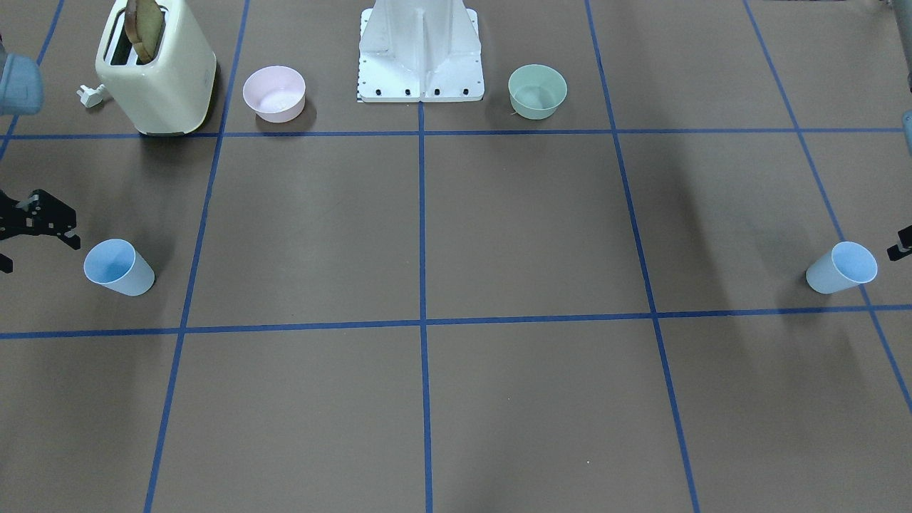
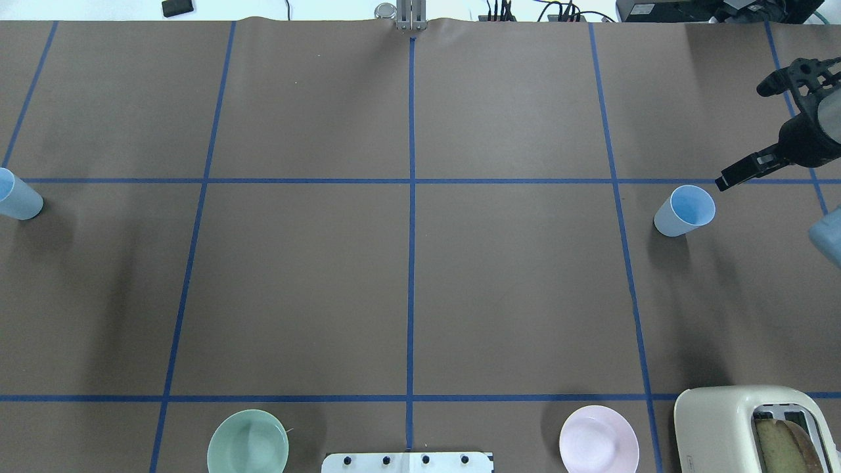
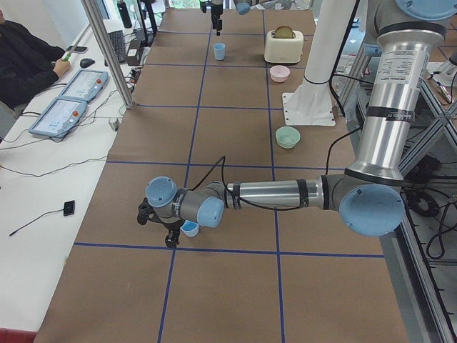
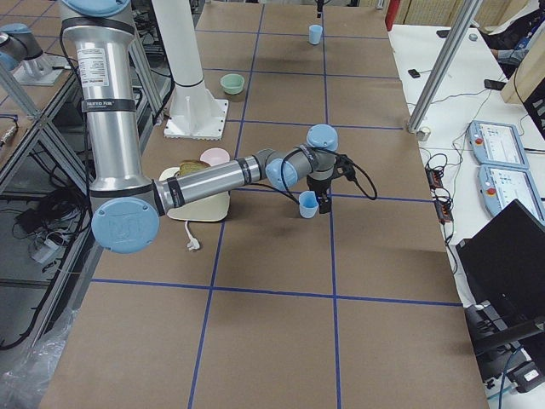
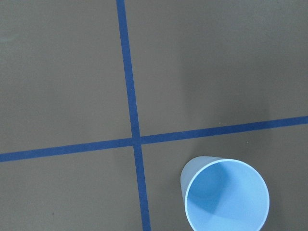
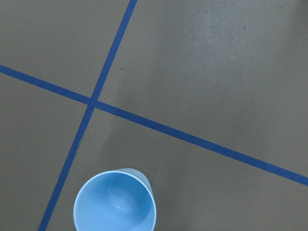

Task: Stack blue cups with both arms

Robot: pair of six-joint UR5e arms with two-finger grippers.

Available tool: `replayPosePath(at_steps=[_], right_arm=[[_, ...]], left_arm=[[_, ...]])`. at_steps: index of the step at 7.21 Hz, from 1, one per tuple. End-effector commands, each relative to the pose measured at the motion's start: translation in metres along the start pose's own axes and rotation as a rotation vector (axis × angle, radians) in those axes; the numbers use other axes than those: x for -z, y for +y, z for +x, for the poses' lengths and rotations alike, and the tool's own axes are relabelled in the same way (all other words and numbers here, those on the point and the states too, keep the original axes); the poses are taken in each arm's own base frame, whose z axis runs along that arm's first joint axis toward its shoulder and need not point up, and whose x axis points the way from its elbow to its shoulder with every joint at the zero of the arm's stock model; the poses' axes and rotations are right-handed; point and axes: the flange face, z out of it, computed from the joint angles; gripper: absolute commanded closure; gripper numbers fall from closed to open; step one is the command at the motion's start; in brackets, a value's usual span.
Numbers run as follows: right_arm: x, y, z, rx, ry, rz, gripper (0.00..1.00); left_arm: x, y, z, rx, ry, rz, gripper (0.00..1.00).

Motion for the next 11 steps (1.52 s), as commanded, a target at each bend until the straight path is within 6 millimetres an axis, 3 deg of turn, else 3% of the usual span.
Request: replayPosePath(at_steps=[1,3,7,9,11], right_arm=[[0.0,-0.001,-0.001,0.003,-0.001,0.003,0.01],[-0.001,-0.001,-0.003,0.007,-0.002,0.002,0.01],[-0.007,0.0,-0.006,0.014,-0.004,-0.007,0.01],[-0.007,-0.001,-0.007,0.015,-0.004,-0.006,0.01],[-0.007,-0.001,-0.007,0.016,-0.005,-0.005,0.01]], left_arm=[[-0.014,-0.008,0.015,0.003,0.006,-0.016,0.09],[-0.03,-0.004,0.015,-0.015,0.009,-0.03,0.11],[-0.037,0.005,0.011,-0.015,0.015,-0.041,0.15],[-0.05,0.015,0.012,-0.03,0.014,-0.052,0.37],[-0.062,0.017,0.022,-0.046,0.016,-0.075,0.4]])
